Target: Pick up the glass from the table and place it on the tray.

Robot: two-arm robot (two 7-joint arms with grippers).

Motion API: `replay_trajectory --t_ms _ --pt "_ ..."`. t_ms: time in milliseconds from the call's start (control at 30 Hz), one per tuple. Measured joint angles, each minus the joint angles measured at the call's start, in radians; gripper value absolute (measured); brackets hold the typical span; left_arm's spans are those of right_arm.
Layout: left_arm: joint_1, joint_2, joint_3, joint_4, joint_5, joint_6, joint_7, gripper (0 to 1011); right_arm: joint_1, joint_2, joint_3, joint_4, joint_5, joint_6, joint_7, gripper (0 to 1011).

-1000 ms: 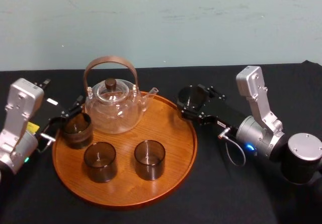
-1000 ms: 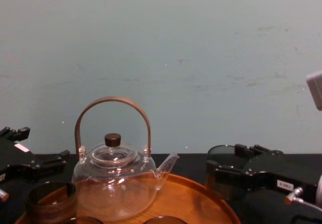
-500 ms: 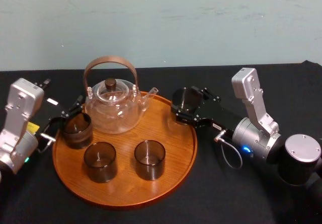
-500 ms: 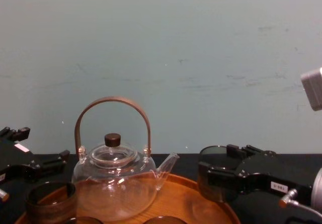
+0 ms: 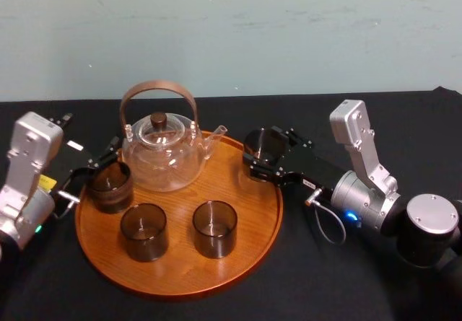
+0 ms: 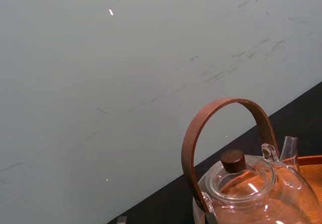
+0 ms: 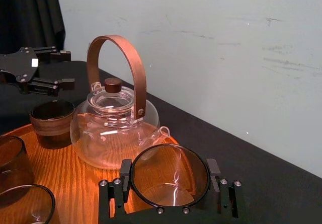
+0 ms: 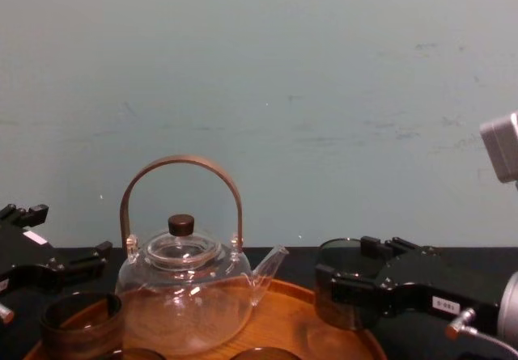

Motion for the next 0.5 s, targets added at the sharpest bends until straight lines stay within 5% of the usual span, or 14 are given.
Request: replay_trajectory --t_ms 500 --pt "0.000 0.000 0.000 0.000 0.000 0.000 0.000 1001 0.002 0.006 -0.001 -0.008 -0.003 -0.004 -0.010 905"
